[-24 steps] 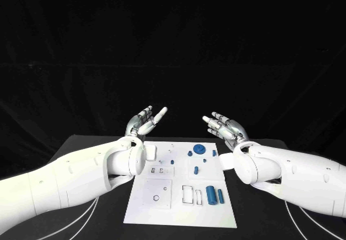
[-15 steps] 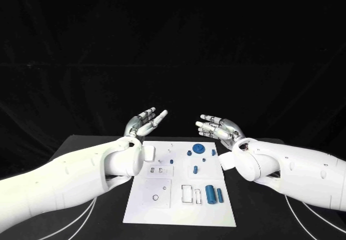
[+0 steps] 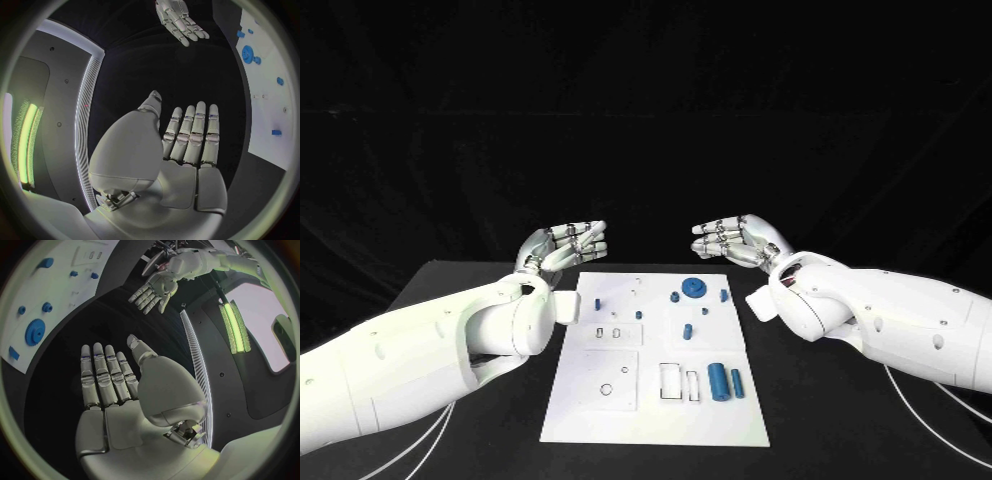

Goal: Assemble the parts on the task board

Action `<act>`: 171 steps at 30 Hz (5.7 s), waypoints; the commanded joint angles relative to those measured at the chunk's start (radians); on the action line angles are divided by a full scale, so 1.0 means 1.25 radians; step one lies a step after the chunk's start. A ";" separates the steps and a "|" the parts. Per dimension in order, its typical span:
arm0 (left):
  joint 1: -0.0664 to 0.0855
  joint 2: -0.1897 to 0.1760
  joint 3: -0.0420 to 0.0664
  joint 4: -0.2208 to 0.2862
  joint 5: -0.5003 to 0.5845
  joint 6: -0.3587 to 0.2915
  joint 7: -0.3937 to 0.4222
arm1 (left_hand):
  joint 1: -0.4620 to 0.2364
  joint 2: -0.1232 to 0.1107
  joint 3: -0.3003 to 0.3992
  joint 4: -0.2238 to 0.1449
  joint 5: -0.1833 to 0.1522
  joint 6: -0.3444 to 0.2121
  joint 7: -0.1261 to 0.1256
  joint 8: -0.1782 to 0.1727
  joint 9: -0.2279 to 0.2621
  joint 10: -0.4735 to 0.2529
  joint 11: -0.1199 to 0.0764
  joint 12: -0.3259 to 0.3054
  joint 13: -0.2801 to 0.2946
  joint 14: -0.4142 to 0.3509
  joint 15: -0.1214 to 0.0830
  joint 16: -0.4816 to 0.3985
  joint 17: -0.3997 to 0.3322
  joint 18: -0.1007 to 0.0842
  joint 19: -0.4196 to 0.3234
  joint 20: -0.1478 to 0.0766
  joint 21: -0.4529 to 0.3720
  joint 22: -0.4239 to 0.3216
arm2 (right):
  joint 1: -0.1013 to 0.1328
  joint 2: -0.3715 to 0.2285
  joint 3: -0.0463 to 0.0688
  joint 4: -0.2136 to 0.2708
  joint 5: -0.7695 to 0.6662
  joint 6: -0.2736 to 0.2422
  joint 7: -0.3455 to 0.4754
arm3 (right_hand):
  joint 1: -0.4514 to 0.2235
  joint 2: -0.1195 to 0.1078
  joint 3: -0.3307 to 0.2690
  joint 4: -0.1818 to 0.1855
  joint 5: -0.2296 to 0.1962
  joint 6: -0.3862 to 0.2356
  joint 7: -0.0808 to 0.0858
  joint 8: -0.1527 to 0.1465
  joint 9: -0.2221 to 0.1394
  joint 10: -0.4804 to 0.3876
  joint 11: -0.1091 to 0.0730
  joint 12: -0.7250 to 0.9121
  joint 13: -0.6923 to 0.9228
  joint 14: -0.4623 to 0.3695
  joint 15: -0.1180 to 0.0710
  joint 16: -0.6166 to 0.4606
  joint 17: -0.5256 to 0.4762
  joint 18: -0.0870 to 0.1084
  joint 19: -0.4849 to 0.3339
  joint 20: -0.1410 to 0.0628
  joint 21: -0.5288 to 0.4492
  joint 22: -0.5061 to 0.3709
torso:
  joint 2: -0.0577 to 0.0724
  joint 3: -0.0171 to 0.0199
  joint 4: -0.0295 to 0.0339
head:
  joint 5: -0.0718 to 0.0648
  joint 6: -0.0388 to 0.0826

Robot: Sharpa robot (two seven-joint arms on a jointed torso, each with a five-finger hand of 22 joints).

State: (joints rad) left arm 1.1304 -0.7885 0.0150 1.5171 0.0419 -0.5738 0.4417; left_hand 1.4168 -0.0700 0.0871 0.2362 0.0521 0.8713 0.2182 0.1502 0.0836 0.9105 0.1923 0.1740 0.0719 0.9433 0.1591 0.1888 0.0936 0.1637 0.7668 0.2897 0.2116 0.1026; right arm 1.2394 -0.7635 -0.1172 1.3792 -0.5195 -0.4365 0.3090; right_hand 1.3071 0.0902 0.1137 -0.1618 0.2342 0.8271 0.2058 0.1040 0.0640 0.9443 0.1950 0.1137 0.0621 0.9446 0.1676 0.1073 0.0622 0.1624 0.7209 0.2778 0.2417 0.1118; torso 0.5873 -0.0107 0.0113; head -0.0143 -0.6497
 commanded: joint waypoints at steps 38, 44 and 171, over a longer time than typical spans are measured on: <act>0.059 -0.127 0.009 0.219 -0.031 0.092 -0.008 | 0.010 0.016 -0.019 -0.041 -0.001 0.054 0.004 -0.007 -0.012 0.061 -0.013 -0.016 -0.004 0.072 -0.017 -0.018 0.008 0.017 0.064 -0.008 0.019 -0.006 | 0.051 0.055 0.006 -0.041 -0.893 0.145 -0.344 | -0.031 -0.100 0.054 -0.016 0.032 0.192 -0.050 -0.029 0.012 0.142 -0.086 -0.036 0.030 0.440 -0.129 0.762 0.659 -0.050 0.483 -0.143 0.784 0.726 | 0.128 -0.0221 0.0491 | -0.059 0.021; 0.060 -0.128 0.010 0.221 -0.031 0.094 -0.010 | 0.009 0.016 -0.019 -0.042 -0.001 0.054 0.004 -0.008 -0.013 0.060 -0.013 -0.017 -0.004 0.072 -0.017 -0.019 0.008 0.017 0.064 -0.008 0.019 -0.006 | 0.049 0.065 0.006 -0.052 -0.897 0.160 -0.350 | -0.031 -0.101 0.064 -0.007 0.037 0.193 -0.051 -0.028 0.013 0.146 -0.086 -0.035 0.029 0.441 -0.131 0.847 0.747 -0.065 0.515 -0.139 0.857 0.831 | 0.131 -0.0220 0.0522 | -0.063 0.025; 0.074 -0.125 0.010 0.196 -0.032 0.102 -0.019 | 0.004 0.020 -0.029 -0.050 -0.001 0.045 0.013 -0.027 -0.014 0.049 -0.005 -0.038 -0.005 0.070 -0.011 -0.041 0.006 0.016 0.064 -0.007 0.013 -0.014 | 0.050 0.163 0.015 -0.143 -0.782 -0.031 -0.333 | -0.052 -0.160 0.189 0.072 0.018 0.179 -0.038 -0.022 0.020 0.179 -0.082 -0.023 0.021 0.430 -0.126 0.954 0.828 -0.080 0.538 -0.128 0.932 0.958 | 0.149 -0.0240 0.0505 | -0.051 0.050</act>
State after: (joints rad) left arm 1.2201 -0.9446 0.0261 1.7614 -0.0007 -0.4671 0.4130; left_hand 1.4262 -0.0525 0.0536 0.1780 0.0520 0.9273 0.2287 0.1230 0.0664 0.9719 0.1838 0.1298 0.0668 1.0277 0.1395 0.1422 0.1028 0.1795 0.8453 0.2803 0.2323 0.0857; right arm 1.2985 -0.5528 -0.0995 1.1890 -1.5261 -0.4501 -0.1049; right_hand 1.2284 -0.1123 0.3530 -0.0759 0.2534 1.0477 0.1570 0.0732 0.0888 1.1646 0.0927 0.0831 0.0877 1.4665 0.0074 1.2972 1.0953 0.0534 1.3891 0.1194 1.4034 1.3070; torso 0.7752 -0.0410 0.0797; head -0.0756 -0.5881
